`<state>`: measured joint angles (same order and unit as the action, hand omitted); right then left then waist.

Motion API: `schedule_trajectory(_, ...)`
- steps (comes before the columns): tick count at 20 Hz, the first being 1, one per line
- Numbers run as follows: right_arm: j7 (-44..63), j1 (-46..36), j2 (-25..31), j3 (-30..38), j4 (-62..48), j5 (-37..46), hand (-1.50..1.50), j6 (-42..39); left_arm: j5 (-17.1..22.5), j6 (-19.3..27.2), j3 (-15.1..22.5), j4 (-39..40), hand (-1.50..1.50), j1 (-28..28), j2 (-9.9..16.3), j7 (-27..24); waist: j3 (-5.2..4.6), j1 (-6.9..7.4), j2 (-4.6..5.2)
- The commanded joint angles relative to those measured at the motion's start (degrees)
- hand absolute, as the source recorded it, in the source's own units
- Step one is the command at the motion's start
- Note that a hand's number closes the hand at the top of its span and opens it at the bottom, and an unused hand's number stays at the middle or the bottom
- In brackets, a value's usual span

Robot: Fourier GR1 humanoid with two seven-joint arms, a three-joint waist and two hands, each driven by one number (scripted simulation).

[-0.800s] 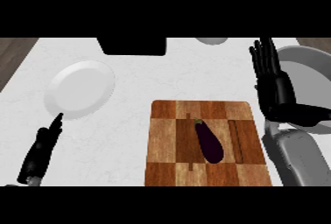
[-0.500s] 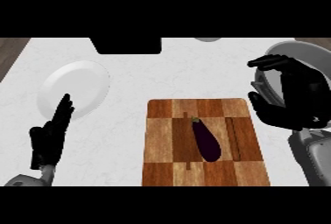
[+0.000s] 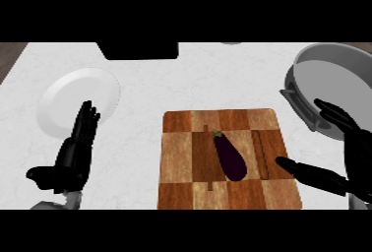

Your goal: Pick the eggplant from the cutting board and place it in the pot

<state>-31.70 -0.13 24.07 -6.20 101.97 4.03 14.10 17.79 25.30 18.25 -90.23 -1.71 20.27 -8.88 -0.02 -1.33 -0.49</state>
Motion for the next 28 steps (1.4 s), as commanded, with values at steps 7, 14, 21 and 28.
schedule_trajectory(7,14.8,13.78,6.85,-7.56,17.62,19.35,-1.5,-0.4,-0.42,-1.83,-1.25,3.56,0.0,-0.48,-3.13,-3.68,-0.19,0.36,0.4)
schedule_trajectory(14,37.07,12.04,14.94,-12.47,20.89,32.89,-1.5,-13.04,-1.37,-1.83,-0.31,0.26,0.0,-1.11,-1.98,-0.74,-0.24,1.66,0.56)
schedule_trajectory(21,56.12,2.21,3.02,-25.89,19.49,41.61,-1.5,-23.29,-0.49,-5.11,-2.75,4.95,0.0,-0.93,-3.85,-4.59,-0.06,1.71,0.55)
schedule_trajectory(28,60.51,-0.33,-1.65,-26.39,13.67,45.59,-1.5,-28.7,-3.72,-4.45,-2.57,2.14,0.0,0.64,-5.44,-3.77,0.0,1.3,0.46)
